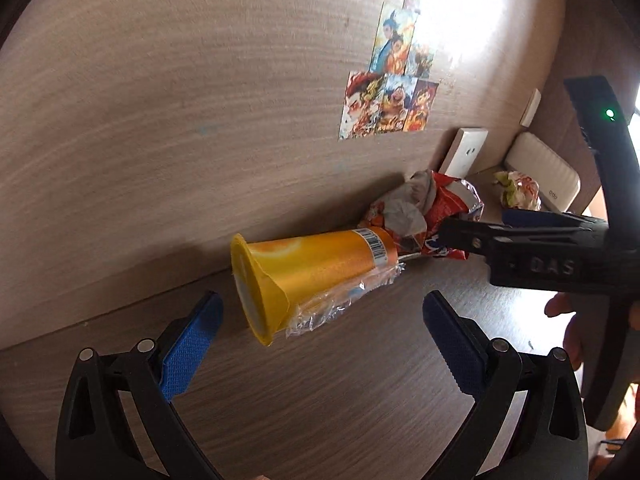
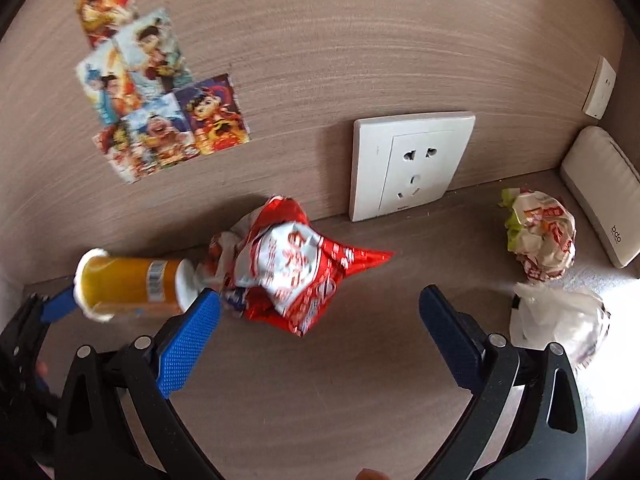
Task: Collect trash
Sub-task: 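Grasp the yellow chip can with the left tool while the right tool grasps the red snack bag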
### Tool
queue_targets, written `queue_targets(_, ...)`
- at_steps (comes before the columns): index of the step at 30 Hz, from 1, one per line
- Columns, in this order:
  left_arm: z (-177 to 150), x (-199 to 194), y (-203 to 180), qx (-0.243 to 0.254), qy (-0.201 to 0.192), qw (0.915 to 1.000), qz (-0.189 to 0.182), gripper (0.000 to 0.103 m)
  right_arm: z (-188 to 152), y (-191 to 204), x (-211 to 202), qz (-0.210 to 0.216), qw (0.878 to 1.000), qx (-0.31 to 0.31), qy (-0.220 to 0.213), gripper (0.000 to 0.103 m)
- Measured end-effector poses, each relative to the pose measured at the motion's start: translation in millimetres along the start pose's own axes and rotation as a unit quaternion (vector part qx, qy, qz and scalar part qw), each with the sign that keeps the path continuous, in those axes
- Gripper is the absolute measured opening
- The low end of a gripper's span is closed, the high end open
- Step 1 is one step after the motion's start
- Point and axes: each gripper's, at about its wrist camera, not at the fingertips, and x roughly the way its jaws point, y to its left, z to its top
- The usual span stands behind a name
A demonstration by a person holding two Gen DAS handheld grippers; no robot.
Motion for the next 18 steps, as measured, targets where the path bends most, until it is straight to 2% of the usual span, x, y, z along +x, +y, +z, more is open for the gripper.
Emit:
queue_targets(4,5.0,10.2,3.2,-0.019,0.010,0.9994,-0.027,0.097,4.0,1.0,13.6,0.026,0.999,0.019,0.014,0.099)
queue_targets(6,7.5,15.4,3.4,-0.023,0.014,0.9989,-0.037,0.095,3.4,4.6,15.4,0.025,1.000,0.014,0.012,0.099)
queue_targets(7,9.0,18.4,2.5,-0.024,0.018,0.9987,-0.042,0.088,2.3,7.6,16.4,0.024,1.000,0.006,0.010,0.098)
queue_targets(8,10.9,21.9,0.9,-0.020,0.022,0.9988,-0.040,0.085,1.4,10.6,17.5,0.026,1.000,0.000,0.012,0.094)
queue_targets(10,15.3,25.5,-1.7,-0.010,0.022,0.9991,-0.036,0.073,-1.5,14.7,18.6,0.029,0.999,-0.005,0.013,0.089)
queue_targets(12,16.9,26.3,-5.9,0.007,0.022,0.9994,-0.028,0.071,-1.3,12.2,20.3,0.030,0.999,0.000,0.015,0.083)
queue_targets(15,17.0,25.0,-2.3,0.000,0.019,0.9992,-0.035,0.063,-2.7,6.3,21.6,0.035,0.999,0.002,0.017,0.078)
queue_targets(18,15.6,18.9,4.2,-0.022,0.014,0.9987,-0.044,0.041,-3.7,1.2,22.5,0.041,0.999,0.006,0.020,0.074)
